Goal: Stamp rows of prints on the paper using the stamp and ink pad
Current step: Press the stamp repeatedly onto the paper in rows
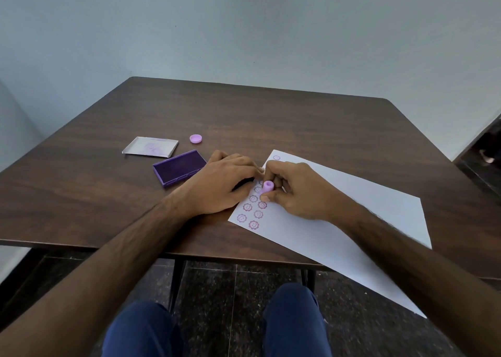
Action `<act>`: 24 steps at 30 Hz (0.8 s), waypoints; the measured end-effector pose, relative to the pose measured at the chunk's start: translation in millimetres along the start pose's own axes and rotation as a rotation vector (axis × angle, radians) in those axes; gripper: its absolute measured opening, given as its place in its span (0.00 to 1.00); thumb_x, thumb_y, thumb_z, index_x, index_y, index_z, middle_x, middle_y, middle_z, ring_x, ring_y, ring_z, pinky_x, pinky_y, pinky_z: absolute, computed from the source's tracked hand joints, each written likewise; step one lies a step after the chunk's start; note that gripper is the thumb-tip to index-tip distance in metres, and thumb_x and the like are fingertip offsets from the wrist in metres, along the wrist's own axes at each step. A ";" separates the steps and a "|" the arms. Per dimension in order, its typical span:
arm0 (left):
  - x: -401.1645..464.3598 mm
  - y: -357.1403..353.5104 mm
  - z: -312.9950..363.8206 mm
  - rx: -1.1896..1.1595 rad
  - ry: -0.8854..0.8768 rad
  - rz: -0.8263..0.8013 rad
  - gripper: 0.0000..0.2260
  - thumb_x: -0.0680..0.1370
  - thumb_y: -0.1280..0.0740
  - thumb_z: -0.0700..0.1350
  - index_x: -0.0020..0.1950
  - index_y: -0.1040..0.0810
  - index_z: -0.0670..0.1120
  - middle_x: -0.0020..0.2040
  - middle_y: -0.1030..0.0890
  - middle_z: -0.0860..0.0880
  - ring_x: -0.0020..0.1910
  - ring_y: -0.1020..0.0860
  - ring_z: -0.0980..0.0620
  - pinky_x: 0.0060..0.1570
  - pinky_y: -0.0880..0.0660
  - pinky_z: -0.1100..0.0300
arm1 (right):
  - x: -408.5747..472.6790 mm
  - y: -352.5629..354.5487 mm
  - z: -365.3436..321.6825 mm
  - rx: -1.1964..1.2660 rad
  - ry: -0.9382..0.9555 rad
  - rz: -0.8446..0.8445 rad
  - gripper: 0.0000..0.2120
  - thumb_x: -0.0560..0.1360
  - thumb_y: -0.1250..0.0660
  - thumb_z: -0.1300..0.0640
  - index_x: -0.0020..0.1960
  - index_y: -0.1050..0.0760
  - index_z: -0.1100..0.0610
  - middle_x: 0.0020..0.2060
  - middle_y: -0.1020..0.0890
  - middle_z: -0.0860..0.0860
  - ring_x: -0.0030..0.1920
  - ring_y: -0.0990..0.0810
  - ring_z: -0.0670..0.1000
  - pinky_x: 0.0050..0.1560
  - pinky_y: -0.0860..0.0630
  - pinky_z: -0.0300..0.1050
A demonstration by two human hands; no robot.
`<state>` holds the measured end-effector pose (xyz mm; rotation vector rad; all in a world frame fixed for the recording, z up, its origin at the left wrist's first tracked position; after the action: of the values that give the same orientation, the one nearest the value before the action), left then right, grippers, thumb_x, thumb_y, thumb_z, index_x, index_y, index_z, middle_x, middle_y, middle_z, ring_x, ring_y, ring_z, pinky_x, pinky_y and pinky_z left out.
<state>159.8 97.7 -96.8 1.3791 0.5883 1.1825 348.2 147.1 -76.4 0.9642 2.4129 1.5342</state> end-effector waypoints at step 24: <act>-0.9 -0.9 -1.5 0.018 0.008 0.015 0.14 0.80 0.41 0.48 0.63 0.21 0.52 0.63 0.20 0.53 0.63 0.25 0.55 0.60 0.37 0.50 | 2.2 1.3 -2.2 -0.030 -0.081 -0.065 0.13 0.75 0.28 0.49 0.42 0.31 0.50 0.34 0.25 0.41 0.36 0.27 0.45 0.48 0.33 0.49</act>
<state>158.4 97.8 -98.1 1.3968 0.5967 1.1977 346.2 147.1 -73.8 0.9144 2.3354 1.4765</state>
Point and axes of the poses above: each hand's wrist, its own x-axis towards the middle knuckle, its own y-axis out of the back of the hand, z = x × y, the point moved 2 cm from there along x, towards the middle knuckle
